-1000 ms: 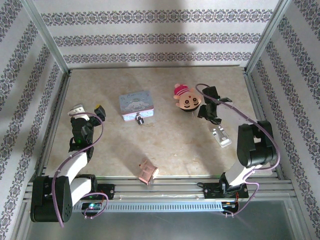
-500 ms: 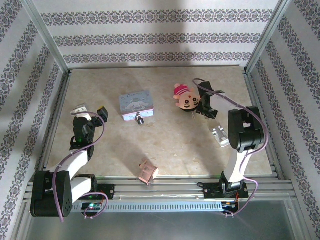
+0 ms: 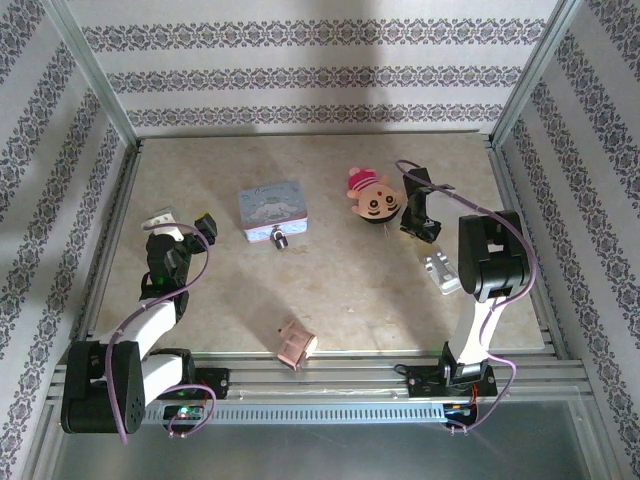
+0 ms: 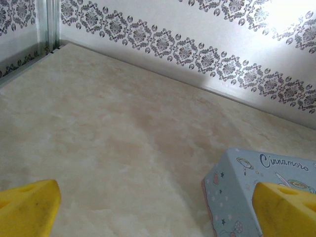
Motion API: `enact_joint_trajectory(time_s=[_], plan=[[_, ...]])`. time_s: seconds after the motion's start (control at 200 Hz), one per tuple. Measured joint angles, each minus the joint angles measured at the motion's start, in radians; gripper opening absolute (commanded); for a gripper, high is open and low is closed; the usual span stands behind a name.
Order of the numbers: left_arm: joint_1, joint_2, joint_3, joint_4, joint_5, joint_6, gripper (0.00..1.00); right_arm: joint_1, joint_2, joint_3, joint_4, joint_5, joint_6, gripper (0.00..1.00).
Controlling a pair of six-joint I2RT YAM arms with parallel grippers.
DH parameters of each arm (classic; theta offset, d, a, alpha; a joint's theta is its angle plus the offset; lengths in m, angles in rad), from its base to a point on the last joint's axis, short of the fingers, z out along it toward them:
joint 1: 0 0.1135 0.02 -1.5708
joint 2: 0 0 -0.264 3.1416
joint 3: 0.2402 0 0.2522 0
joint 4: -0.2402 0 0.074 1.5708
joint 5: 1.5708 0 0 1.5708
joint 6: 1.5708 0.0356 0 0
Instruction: Unlock a padlock with a key
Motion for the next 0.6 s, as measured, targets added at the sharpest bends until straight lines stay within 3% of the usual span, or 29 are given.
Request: enact_joint_trajectory(time_s=[0.345,0.6], plan=[[0.000,-0.005,0.000,0.000,0.007,-0.011,0.99,-0.003,0.000,-0.025,0.024,-0.028,0.000,0.41],[0.000,-0.005,0.000,0.000,0.007,-0.011,0.99,-0.003,0.000,-0.025,0.030,-0.033,0.005,0.29]])
